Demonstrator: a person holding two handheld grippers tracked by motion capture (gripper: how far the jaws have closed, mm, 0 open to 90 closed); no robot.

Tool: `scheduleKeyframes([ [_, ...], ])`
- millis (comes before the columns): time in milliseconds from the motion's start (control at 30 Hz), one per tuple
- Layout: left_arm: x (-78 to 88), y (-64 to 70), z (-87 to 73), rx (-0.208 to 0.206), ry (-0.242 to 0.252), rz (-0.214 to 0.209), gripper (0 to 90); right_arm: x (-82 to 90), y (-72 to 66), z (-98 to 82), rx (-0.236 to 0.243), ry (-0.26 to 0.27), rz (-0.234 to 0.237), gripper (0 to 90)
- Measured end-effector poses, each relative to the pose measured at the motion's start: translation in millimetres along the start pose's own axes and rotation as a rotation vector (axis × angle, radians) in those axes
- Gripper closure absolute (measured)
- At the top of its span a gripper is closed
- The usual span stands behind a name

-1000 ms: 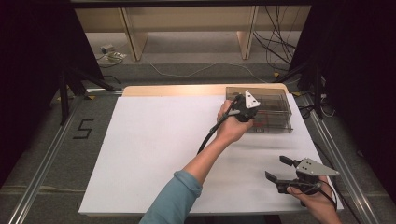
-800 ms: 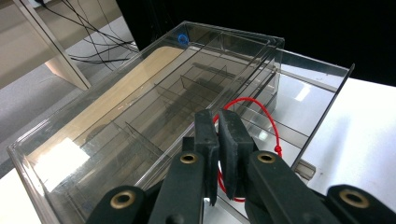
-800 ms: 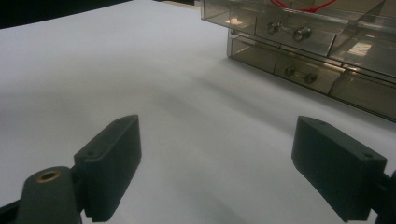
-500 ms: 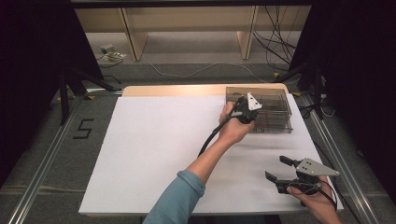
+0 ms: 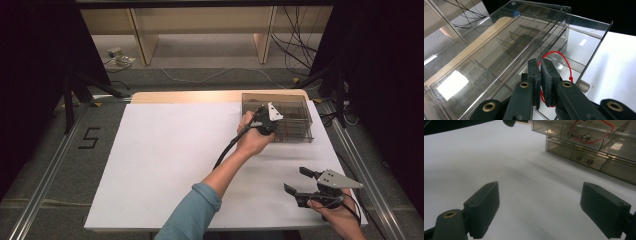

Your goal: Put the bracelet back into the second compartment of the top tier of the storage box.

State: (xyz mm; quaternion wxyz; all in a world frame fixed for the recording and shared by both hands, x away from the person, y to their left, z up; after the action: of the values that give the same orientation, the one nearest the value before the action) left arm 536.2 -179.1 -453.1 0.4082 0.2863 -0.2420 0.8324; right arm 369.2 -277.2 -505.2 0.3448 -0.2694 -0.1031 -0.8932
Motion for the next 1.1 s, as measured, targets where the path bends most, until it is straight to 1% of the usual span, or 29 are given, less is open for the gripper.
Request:
scheduleKeyframes([
  [433,-4.3,2.5,-1.8,-0.008,-0.014,0.000,85.1,0.5,-0.4,-0.5,-0.001,-0.008,-0.002,16.6],
  [500,-4.6,2.5,-2.6,-0.017,-0.021,0.000,83.7,0.6,-0.4,-0.6,-0.003,-0.008,-0.002,16.6],
  [600,-4.6,3.0,-2.5,-0.017,-0.019,0.000,81.4,0.5,-0.4,-0.6,-0.003,-0.008,-0.002,16.6],
  [733,-3.1,2.6,-2.4,-0.015,-0.017,0.009,74.4,0.5,-0.2,-0.3,0.001,-0.006,-0.003,16.6],
  [767,-1.8,2.9,-1.6,-0.005,-0.009,0.009,72.5,0.5,-0.2,-0.3,0.001,-0.006,-0.003,16.6],
  [800,0.0,2.0,-1.2,-0.005,-0.005,0.014,70.2,0.4,-0.2,-0.3,0.001,-0.006,-0.003,16.6],
  [833,1.5,1.9,-0.2,0.001,0.003,0.010,66.8,0.4,-0.2,-0.3,0.001,-0.006,-0.003,16.6],
  [867,4.2,1.3,1.0,0.014,0.017,0.005,63.8,0.3,-0.2,-0.3,0.001,-0.006,-0.003,16.6],
  [900,8.4,0.5,2.2,0.036,0.033,-0.004,61.7,0.3,-0.3,-0.2,0.000,-0.005,-0.002,16.6],
  [967,14.7,0.6,3.4,0.069,0.058,-0.020,56.9,0.5,-0.5,-0.6,-0.004,-0.009,-0.002,16.6],
  [1000,17.2,-0.7,3.1,0.073,0.061,-0.013,53.4,0.3,-0.1,-0.3,0.001,-0.006,-0.003,16.6],
  [1033,20.5,-1.8,2.6,0.090,0.067,-0.009,49.7,0.2,0.1,-0.2,0.002,-0.005,-0.004,16.6],
  [1100,27.3,-3.9,0.9,0.126,0.079,-0.024,44.5,0.1,0.0,-0.2,0.001,-0.006,-0.004,16.6],
])
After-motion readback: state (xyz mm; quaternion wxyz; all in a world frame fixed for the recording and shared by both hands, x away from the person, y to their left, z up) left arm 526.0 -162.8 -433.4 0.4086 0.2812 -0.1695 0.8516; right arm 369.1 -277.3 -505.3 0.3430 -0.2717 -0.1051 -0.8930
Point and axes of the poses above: each handheld gripper's, and its own axes: x roughly backward along the jaws, z roughly out of its top, y roughly to its right, the point moved 8 cm from there along -x, roughly forward along the jaws, and after that the axes turned 10 degrees about -y, right-handed, at the moved point
